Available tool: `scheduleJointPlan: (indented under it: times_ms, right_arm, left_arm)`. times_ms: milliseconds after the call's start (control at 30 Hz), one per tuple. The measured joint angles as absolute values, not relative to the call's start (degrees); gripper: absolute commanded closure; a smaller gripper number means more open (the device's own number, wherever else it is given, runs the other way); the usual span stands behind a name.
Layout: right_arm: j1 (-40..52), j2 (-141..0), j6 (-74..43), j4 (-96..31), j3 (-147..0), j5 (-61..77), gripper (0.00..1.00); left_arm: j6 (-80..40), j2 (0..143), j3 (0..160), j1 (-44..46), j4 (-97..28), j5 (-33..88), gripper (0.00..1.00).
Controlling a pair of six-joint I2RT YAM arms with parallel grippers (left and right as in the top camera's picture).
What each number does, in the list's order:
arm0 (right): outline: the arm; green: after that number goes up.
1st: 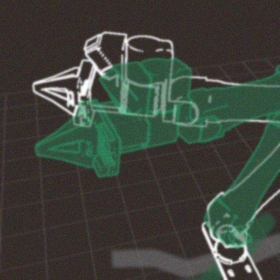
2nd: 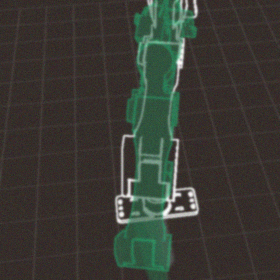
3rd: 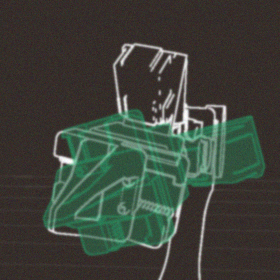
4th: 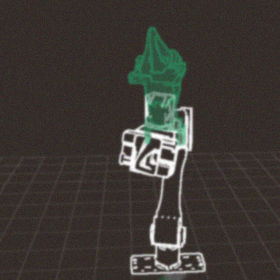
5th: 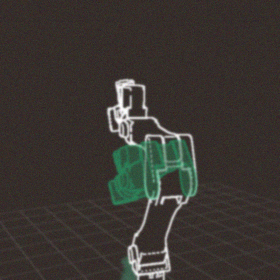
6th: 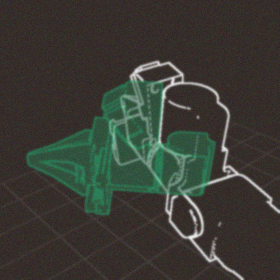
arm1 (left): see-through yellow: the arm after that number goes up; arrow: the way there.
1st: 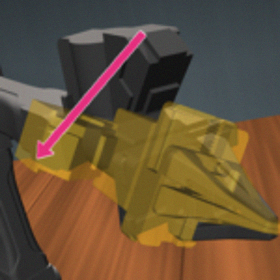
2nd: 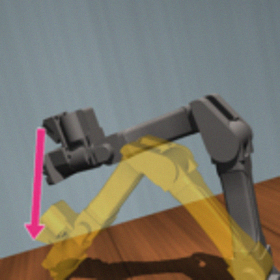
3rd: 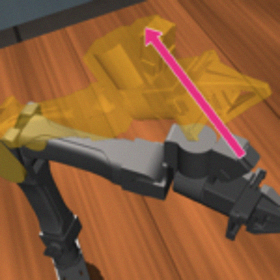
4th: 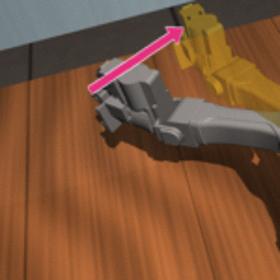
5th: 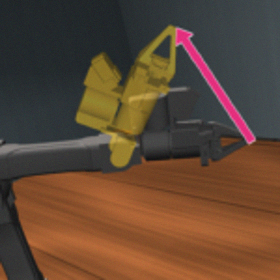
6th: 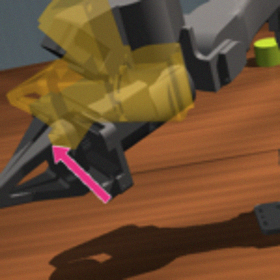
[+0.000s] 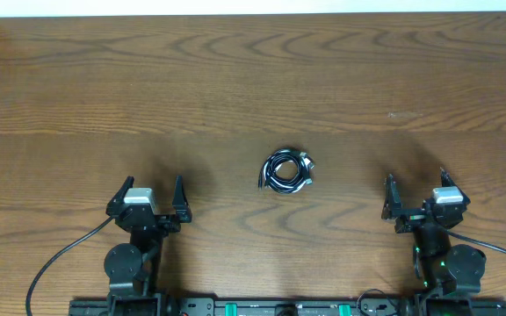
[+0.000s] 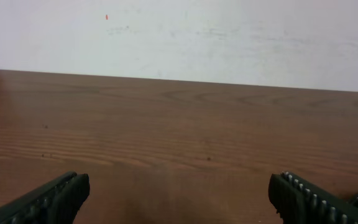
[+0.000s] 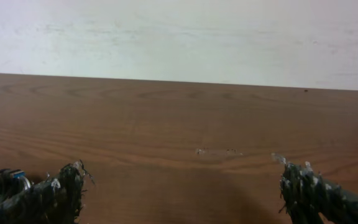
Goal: Untangle cables
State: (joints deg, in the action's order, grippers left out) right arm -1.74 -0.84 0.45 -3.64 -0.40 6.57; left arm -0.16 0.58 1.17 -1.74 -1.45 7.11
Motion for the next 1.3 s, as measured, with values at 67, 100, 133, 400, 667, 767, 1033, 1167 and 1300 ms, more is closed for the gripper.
scheduleJointPlan:
  times_ms: [67,100,133,400,667,767,1033,1167,1300]
  right_arm:
    - [-1.0,-0.8,0.4,-3.8,-0.4,4.3,0.01]
    - [-0.7,-0.8,0.4,-3.9,-0.4,3.6,0.01]
    - [-0.4,-0.8,0.4,-3.9,-0.4,2.7,0.01]
    - [-0.2,-0.8,0.4,-4.0,-0.4,0.0,0.01]
    - [-0.2,-0.8,0.4,-4.0,-0.4,-0.4,0.01]
    - [-0.2,-0.8,0.4,-4.0,-0.4,-0.5,0.01]
    - [-0.2,-0.8,0.4,-4.0,-0.4,-0.5,0.01]
    - [-0.2,-0.8,0.4,-4.0,-0.4,-0.5,0.01]
    - [-0.2,-0.8,0.4,-4.0,-0.4,-0.5,0.01]
  left_arm:
    - [-0.2,0.6,1.2,-1.7,-1.5,7.1,0.02]
    - [-0.2,0.6,1.2,-1.7,-1.5,7.1,0.02]
    - [-0.2,0.6,1.2,-1.7,-1.5,7.1,0.02]
    - [-0.2,0.6,1.2,-1.7,-1.5,7.1,0.02]
    - [-0.2,0.6,1.2,-1.7,-1.5,7.1,0.02]
    - [-0.2,0.6,1.2,-1.7,-1.5,7.1,0.02]
    - [-0.2,0.6,1.2,-1.7,-1.5,7.1,0.02]
    - [-0.2,0.6,1.2,-1.7,-1.5,7.1,0.02]
    - [-0.2,0.6,1.2,-1.7,-1.5,7.1,0.02]
